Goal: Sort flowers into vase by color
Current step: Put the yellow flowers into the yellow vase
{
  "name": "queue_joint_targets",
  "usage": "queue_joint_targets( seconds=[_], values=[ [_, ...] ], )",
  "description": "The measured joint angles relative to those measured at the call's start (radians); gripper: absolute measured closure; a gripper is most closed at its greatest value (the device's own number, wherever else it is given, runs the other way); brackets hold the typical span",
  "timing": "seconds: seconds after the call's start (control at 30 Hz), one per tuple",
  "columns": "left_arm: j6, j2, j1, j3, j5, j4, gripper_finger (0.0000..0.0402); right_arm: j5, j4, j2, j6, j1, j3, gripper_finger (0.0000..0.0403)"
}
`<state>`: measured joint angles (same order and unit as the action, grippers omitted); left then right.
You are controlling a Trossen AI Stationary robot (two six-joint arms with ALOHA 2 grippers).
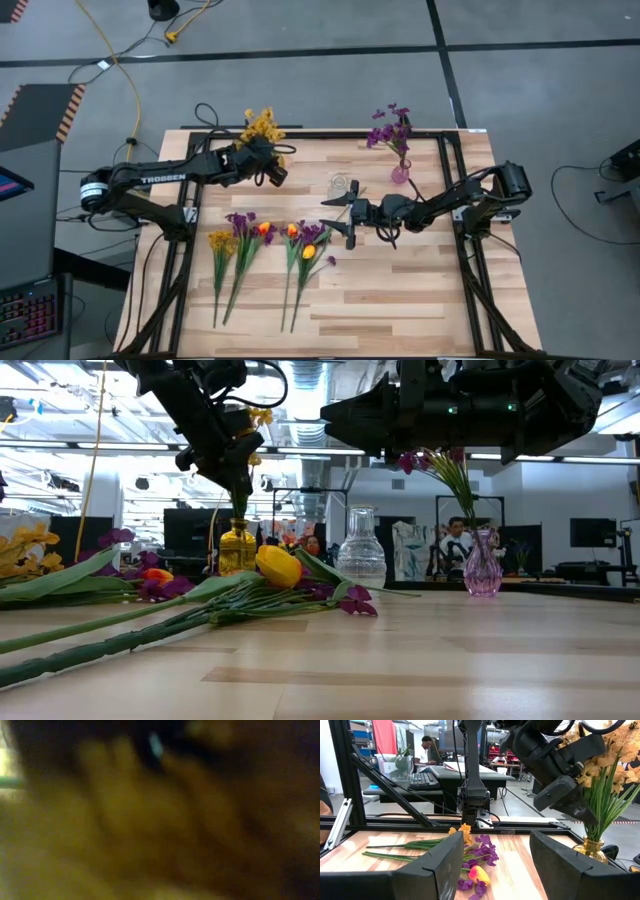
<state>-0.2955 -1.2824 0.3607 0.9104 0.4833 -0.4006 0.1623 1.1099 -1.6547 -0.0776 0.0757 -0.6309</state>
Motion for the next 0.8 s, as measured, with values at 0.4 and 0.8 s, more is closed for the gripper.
queue_joint_targets(
  seconds=[0.4,0.8],
  values=[
    [-0.010,0.092,-0.001,0.000,-0.016,-0.085,0.0258,0.000,-0.006,0.000,0.000,0.000,0.000,0.0148],
    [-0.005,0.128,-0.001,0.000,-0.071,-0.152,0.0258,0.000,-0.008,0.000,0.000,0.000,0.000,0.0148]
  ],
)
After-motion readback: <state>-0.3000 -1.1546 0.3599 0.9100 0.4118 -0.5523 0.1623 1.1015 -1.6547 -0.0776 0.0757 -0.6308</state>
